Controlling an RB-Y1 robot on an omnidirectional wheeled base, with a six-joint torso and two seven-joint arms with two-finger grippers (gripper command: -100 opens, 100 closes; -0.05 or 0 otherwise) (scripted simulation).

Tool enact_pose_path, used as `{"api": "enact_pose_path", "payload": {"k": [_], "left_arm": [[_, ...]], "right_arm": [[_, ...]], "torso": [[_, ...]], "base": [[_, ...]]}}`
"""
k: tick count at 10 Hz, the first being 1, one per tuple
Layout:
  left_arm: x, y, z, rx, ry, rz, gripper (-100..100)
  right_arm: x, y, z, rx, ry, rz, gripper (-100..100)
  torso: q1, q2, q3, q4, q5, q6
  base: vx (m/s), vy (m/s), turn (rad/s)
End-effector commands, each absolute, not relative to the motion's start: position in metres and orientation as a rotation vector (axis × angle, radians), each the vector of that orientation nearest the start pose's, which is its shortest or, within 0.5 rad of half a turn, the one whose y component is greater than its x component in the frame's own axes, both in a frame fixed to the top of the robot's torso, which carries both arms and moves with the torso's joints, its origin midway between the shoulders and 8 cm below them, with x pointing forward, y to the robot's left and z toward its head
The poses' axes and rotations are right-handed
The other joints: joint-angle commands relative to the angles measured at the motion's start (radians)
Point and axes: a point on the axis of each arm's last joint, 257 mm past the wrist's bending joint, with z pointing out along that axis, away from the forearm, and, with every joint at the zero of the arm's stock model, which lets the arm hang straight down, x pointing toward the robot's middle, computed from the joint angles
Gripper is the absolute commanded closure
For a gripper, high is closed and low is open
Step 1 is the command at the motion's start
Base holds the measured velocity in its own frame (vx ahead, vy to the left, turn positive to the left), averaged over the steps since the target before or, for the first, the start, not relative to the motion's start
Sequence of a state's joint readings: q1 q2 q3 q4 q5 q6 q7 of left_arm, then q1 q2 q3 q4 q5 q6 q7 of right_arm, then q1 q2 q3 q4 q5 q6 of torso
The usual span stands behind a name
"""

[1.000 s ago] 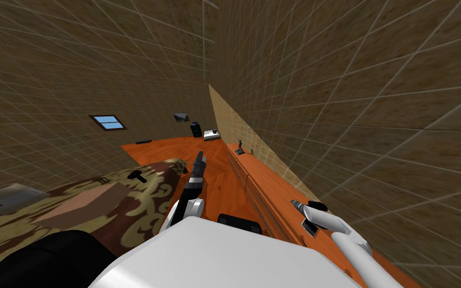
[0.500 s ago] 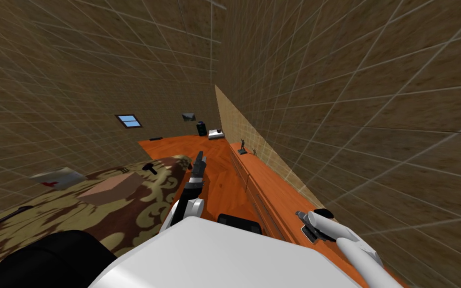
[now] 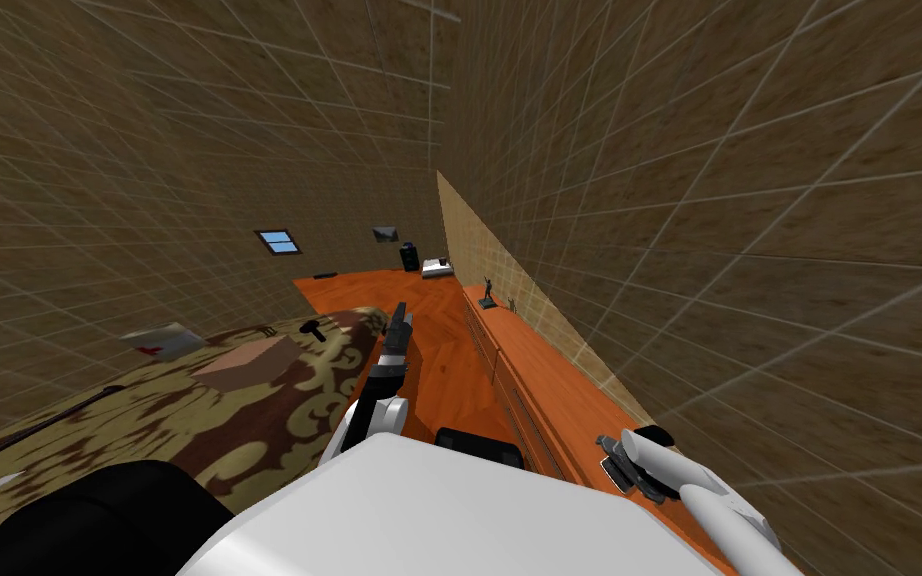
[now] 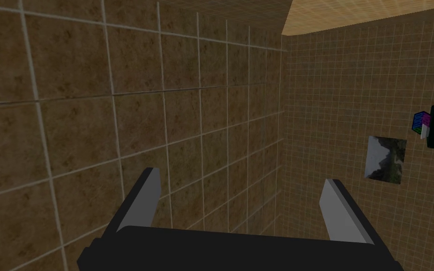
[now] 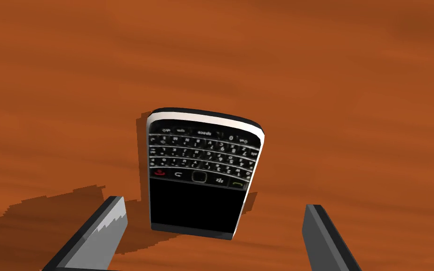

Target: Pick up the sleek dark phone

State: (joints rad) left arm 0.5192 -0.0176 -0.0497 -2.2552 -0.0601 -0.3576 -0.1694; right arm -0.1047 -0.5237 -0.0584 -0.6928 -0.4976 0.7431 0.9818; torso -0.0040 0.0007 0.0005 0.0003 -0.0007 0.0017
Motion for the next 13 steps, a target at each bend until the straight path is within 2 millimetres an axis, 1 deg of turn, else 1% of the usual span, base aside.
{"api": "enact_pose_path", "payload": {"k": [1, 2, 3, 8, 9, 10, 13], "left_arm": [[0.371, 0.265, -0.023, -0.708, 0.811, -1.108, 0], [0.371, 0.265, -0.023, -0.708, 0.811, -1.108, 0], [0.371, 0.265, -0.023, -0.708, 0.811, -1.108, 0], [0.371, 0.265, -0.023, -0.708, 0.811, -1.108, 0], [0.371, 0.265, -0.023, -0.708, 0.811, -1.108, 0], [0.371, 0.265, -0.023, -0.708, 0.811, -1.108, 0], [0.371, 0.265, -0.023, -0.708, 0.811, -1.108, 0]], "right_arm": [[0.255, -0.517, -0.572, 1.391, 2.574, -0.155, -100], [0.253, -0.517, -0.573, 1.395, 2.577, -0.156, 0], [0.253, -0.509, -0.58, 1.424, 2.562, -0.16, -100], [0.251, -0.493, -0.594, 1.475, 2.534, -0.167, -100], [0.251, -0.494, -0.593, 1.471, 2.539, -0.166, -100], [0.251, -0.494, -0.593, 1.472, 2.536, -0.166, 100], [0.25, -0.495, -0.593, 1.476, 2.536, -0.168, 100]], "torso": [[0.0, 0.0, 0.0, 0.0, 0.0, 0.0], [0.002, -0.001, 0.0, 0.0, 0.0, 0.0], [0.003, -0.001, -0.001, 0.0, 0.001, 0.0], [-0.001, 0.001, 0.001, 0.0, 0.0, 0.0], [0.0, 0.001, 0.0, 0.0, 0.0, 0.0], [0.002, -0.001, 0.0, 0.0, 0.0, 0.001], [0.003, -0.002, -0.001, 0.0, 0.0, -0.001]], "base": [[-0.014, -0.029, 0.033], [-0.002, -0.005, -0.006], [-0.035, -0.045, 0.144], [-0.041, -0.077, 0.096], [-0.014, -0.026, 0.013], [-0.005, -0.007, -0.014], [0.0, 0.0, 0.0]]}}
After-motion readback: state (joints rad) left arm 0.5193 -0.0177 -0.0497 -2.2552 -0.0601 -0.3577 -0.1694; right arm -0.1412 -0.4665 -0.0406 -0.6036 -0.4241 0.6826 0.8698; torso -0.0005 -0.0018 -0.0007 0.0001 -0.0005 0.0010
